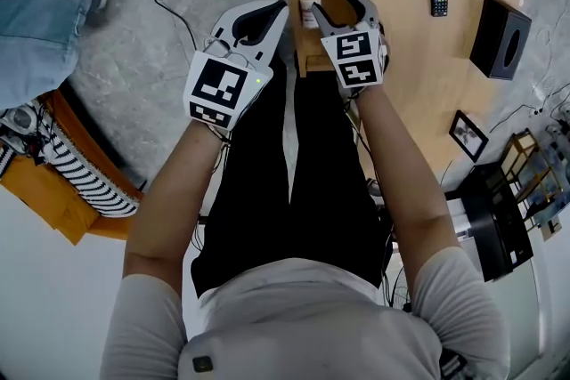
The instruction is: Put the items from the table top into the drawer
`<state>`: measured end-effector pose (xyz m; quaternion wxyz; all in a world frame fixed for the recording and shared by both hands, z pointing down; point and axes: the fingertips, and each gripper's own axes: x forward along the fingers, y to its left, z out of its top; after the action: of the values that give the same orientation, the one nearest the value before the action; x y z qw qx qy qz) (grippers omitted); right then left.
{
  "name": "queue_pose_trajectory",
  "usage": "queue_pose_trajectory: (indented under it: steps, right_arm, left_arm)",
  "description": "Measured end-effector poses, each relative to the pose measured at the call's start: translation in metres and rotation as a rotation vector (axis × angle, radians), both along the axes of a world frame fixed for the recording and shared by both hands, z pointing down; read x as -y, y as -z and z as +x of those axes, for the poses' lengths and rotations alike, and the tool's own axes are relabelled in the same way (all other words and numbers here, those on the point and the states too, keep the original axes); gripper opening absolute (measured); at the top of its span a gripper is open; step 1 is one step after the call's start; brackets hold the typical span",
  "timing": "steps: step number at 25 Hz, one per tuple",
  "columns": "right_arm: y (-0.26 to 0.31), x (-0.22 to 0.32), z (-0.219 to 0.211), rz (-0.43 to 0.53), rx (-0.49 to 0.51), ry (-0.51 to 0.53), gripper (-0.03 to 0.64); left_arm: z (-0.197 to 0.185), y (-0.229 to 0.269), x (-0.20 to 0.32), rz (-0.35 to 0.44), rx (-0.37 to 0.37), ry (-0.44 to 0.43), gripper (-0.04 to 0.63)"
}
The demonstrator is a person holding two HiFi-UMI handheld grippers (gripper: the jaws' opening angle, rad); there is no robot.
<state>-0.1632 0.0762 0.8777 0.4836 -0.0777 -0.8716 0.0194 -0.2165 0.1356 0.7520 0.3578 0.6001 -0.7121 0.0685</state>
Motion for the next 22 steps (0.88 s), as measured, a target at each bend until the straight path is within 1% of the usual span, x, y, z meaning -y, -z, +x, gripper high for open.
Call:
queue_pose_trajectory:
  steps: [5,9,12,15,18,22]
  right_arm:
    - [0.055,0.008,-0.004,0.015,0.056,-0.02,0.268]
    - [0.124,0.013,-0.009,0.027,0.122,-0.032,0.267]
    - [0.185,0.02,-0.012,0.051,0.18,-0.036,0.248]
    - [0.253,0.033,-0.022,0.077,0.27,-0.058,0.219]
    - [0.323,0.033,-0.019,0.087,0.336,-0.08,0.19]
    - [0.419,0.027,-0.015,0.108,0.446,-0.102,0.134]
  left_arm:
    - [-0.006,0.044,0.007,0.024,0.03,-0.006,0.009]
    - [-0.01,0.098,0.009,0.05,0.054,-0.007,0.009]
    - [-0.01,0.147,0.009,0.073,0.072,-0.015,0.009]
    - [-0.014,0.198,0.013,0.11,0.11,-0.033,0.009]
    - [-0.005,0.257,0.016,0.149,0.135,-0.054,0.009]
    - [0.006,0.343,0.023,0.237,0.175,-0.092,0.009]
